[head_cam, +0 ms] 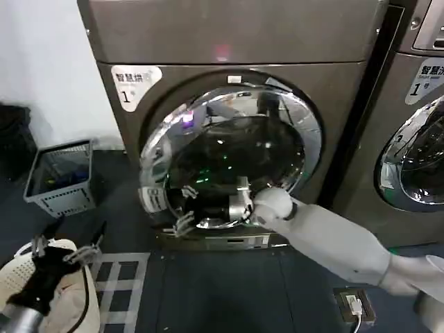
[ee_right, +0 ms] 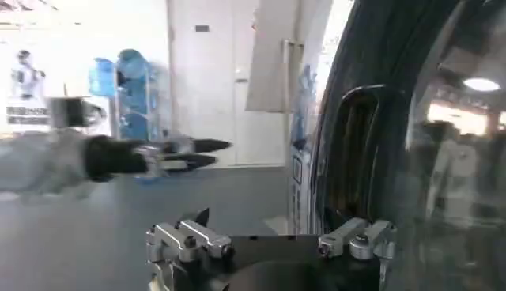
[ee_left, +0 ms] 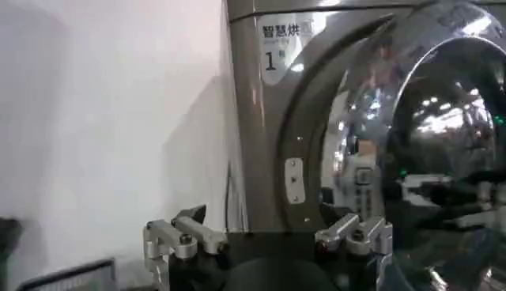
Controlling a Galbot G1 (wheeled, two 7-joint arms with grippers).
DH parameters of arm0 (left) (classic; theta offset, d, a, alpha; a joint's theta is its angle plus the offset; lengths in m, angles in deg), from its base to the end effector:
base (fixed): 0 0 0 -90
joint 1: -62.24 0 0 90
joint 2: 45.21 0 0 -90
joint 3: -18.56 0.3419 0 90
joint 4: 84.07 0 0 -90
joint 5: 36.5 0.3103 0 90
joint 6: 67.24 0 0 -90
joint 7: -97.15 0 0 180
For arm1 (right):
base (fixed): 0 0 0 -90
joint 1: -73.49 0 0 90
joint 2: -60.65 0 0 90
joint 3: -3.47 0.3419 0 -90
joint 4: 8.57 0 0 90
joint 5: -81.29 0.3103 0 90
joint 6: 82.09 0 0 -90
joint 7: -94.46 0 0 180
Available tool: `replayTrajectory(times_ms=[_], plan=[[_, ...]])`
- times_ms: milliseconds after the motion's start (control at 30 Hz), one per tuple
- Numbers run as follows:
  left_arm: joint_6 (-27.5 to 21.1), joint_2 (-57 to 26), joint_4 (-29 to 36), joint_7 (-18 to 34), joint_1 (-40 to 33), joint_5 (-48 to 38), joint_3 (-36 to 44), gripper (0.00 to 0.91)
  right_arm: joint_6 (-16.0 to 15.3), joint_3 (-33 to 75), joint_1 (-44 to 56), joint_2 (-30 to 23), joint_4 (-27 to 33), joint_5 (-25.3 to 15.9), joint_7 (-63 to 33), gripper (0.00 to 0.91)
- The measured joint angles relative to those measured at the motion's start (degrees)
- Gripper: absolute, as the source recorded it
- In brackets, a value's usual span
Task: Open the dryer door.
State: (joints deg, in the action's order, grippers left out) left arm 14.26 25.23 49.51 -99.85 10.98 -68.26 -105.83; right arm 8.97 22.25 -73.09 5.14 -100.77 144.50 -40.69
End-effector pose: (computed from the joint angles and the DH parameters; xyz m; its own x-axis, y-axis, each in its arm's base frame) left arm 0.0958 0.1625 -0.1770 -0.9897 0.1253 -0.0692 0.1186 0.9885 0.0940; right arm 0.4207 0.0551 -0.1580 0.1413 -0.9899 -0.0098 -0.9900 -0.1413 -0.0035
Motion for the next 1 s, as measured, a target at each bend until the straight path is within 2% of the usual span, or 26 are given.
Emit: replayTrajectory(times_ms=[333,600,1000], plan=[[-2.6,-5.7,-4.7,0.3,-4.3,-7.0,-0.3,0.907,0.7,0.2,0.7,7.0,-4.0,1.1,12.6,0.907],[-2.5,-10.3,-6.7,-1.1,-6.6,-9.6,2.2,0.907,0.4,1.3,2.1,13.4,-8.2,0.6,19.9,0.907],[0.8,-20.9,-8.4,-8.6,-9.9,-8.3,10.7,0.907,0.6,4.0,6.1,23.8,-16.2,-2.2,28.2,0.907]])
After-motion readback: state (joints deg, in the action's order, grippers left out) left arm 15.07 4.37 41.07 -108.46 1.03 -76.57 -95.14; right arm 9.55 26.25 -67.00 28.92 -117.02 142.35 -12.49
